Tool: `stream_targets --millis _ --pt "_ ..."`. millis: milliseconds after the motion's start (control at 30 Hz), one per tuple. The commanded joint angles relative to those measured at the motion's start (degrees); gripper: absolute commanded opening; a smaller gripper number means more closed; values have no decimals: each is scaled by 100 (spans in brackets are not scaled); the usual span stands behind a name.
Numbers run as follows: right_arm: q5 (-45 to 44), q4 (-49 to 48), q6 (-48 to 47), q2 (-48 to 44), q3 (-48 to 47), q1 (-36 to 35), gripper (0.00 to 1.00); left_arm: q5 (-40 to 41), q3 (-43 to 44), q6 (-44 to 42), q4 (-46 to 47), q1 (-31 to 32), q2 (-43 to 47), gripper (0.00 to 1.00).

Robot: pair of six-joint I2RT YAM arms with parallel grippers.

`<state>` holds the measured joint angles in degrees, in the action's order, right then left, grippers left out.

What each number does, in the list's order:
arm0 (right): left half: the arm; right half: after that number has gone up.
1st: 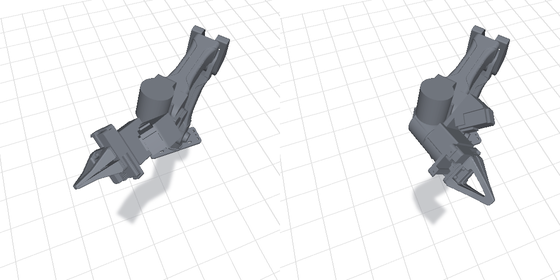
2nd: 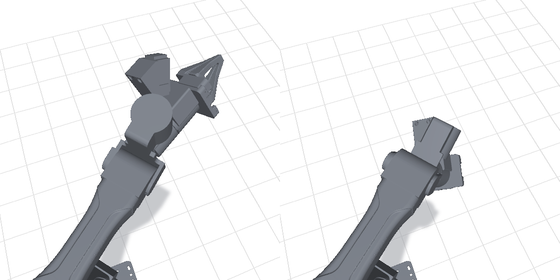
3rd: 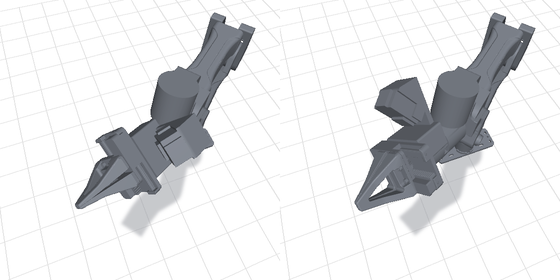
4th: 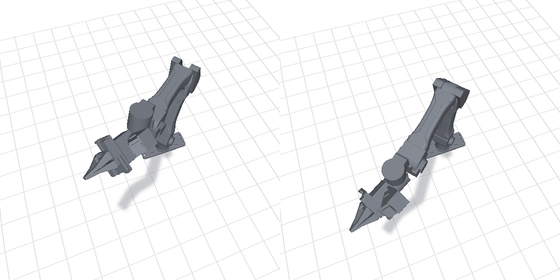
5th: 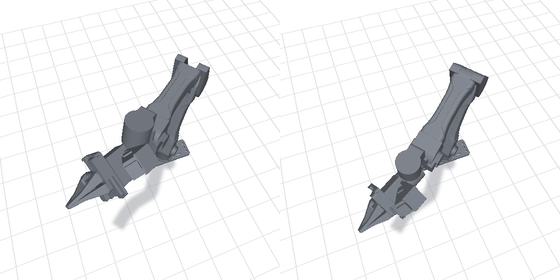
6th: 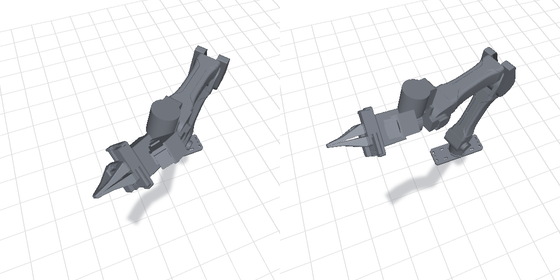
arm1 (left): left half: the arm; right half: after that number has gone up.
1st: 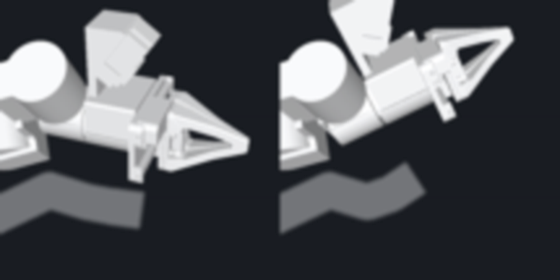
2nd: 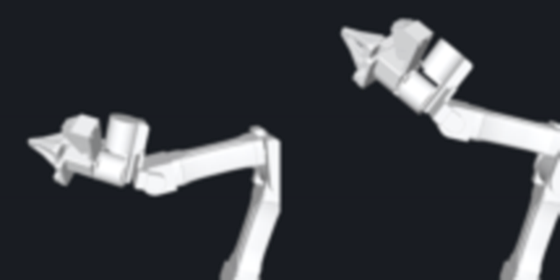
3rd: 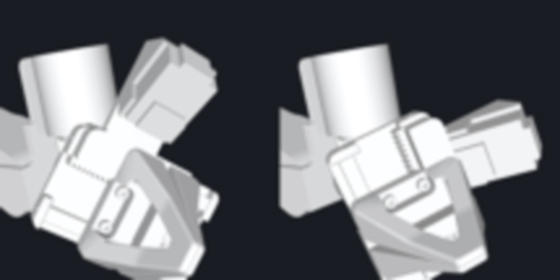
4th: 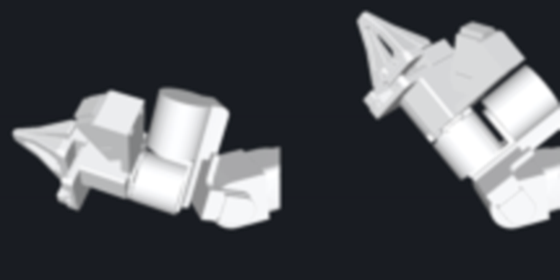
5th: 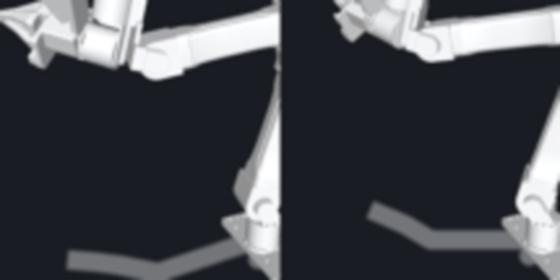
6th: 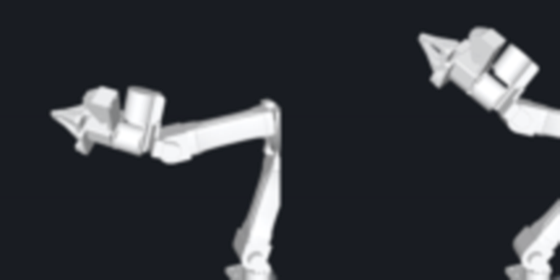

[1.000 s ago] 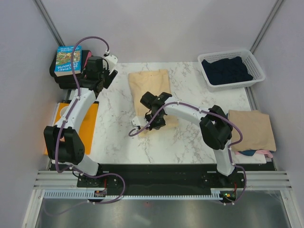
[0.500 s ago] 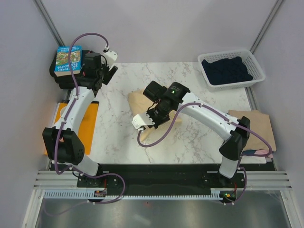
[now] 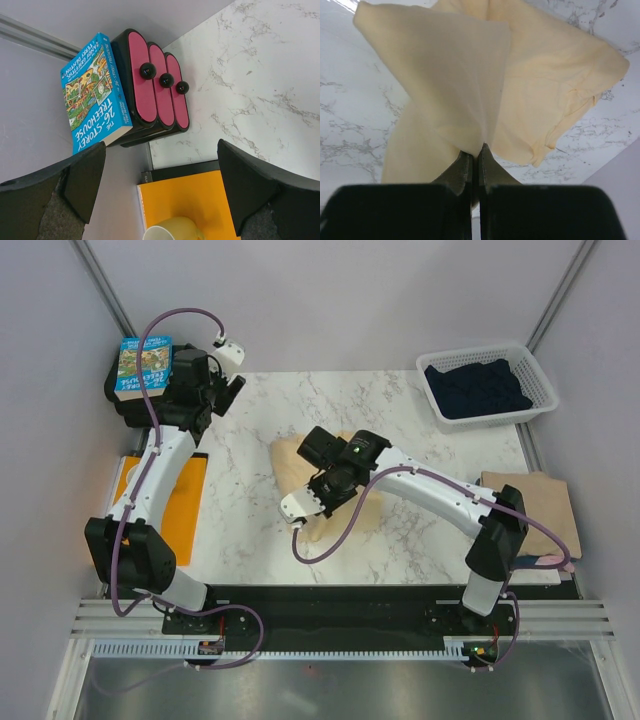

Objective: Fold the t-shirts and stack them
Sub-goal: Fold the long partially folded tshirt into a neat square

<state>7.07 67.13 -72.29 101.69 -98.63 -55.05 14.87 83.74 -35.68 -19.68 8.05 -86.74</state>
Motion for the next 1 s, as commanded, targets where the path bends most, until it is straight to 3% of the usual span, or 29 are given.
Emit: stream_targets --millis 0,533,967 --pt "-373 -947 -136 184 -103 82 0 -20 37 -53 87 -14 157 100" --pt "-672 -2239 -435 597 -394 389 0 -142 168 52 79 -23 -203 100" --pt "-962 -3759 -584 958 -8 750 0 -160 441 17 52 -14 -484 99"
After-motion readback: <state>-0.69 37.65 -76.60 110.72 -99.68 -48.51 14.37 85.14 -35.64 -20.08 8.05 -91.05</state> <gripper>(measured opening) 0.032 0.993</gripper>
